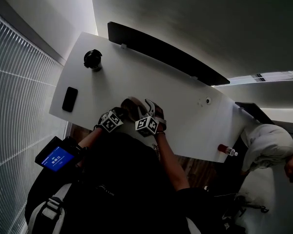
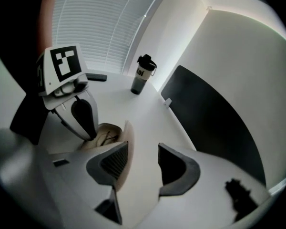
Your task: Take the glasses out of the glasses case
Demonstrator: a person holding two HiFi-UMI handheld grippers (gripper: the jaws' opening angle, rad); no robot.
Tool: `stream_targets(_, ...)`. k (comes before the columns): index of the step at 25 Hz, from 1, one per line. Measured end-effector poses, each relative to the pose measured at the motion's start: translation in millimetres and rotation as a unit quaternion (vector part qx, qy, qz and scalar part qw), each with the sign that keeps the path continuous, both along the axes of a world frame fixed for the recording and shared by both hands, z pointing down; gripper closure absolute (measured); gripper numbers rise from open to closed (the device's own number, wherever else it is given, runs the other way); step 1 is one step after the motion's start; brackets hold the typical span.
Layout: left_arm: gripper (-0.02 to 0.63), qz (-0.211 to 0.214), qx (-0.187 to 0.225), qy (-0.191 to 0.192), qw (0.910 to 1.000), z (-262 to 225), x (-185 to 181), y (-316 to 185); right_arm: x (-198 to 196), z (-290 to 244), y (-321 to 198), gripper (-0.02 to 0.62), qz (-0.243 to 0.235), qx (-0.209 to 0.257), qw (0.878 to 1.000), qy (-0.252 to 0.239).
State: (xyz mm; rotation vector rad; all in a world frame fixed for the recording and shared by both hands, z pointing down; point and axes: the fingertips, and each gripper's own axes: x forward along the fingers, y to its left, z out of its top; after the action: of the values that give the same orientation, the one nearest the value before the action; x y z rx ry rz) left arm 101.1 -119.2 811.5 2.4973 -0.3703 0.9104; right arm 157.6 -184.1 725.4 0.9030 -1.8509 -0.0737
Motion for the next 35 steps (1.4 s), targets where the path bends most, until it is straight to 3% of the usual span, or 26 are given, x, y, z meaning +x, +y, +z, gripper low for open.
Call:
stream_targets(4, 0.574, 0.002, -0.013, -0.017, 0.9998, 8.2, -5.2, 5.9, 24.7, 6.8, -9.1, 0.391, 0.001, -0.023, 0.999, 0.035)
stream_targets(7, 0.572, 0.007, -0.022, -0.018, 0.9996, 5.0, -5.6, 8.7, 28.8, -1.5, -13.9, 0.391, -0.013, -0.013, 0.999, 0.037)
stream_targets(12, 0.572, 0.000, -0.021, -0.007, 0.9998, 0.9, 0.1, 3.1, -14.0, -16.0, 11.0, 0.391, -0.059, -0.020, 0.998, -0.012)
stream_targets(19, 0.572, 0.007, -0.025, -0.006, 0.9996, 0.5, 7.3, 2.7, -58.4, 1.1, 42.1, 0.367, -0.106, -0.050, 0.993, 0.011)
stream_targets(28, 0.572, 0.009, -0.024, -0.001, 0.9997, -10.1, 7.6, 4.5, -58.8, 15.2, 38.0, 0.350, -0.086, -0.061, 0.993, 0.044)
stream_targets(35, 0.572, 0.009, -0.021, 0.002, 0.9997, -10.5, 9.9, -0.1, -36.8, -4.6, 12.0, 0.350, -0.057, -0.025, 0.998, 0.027)
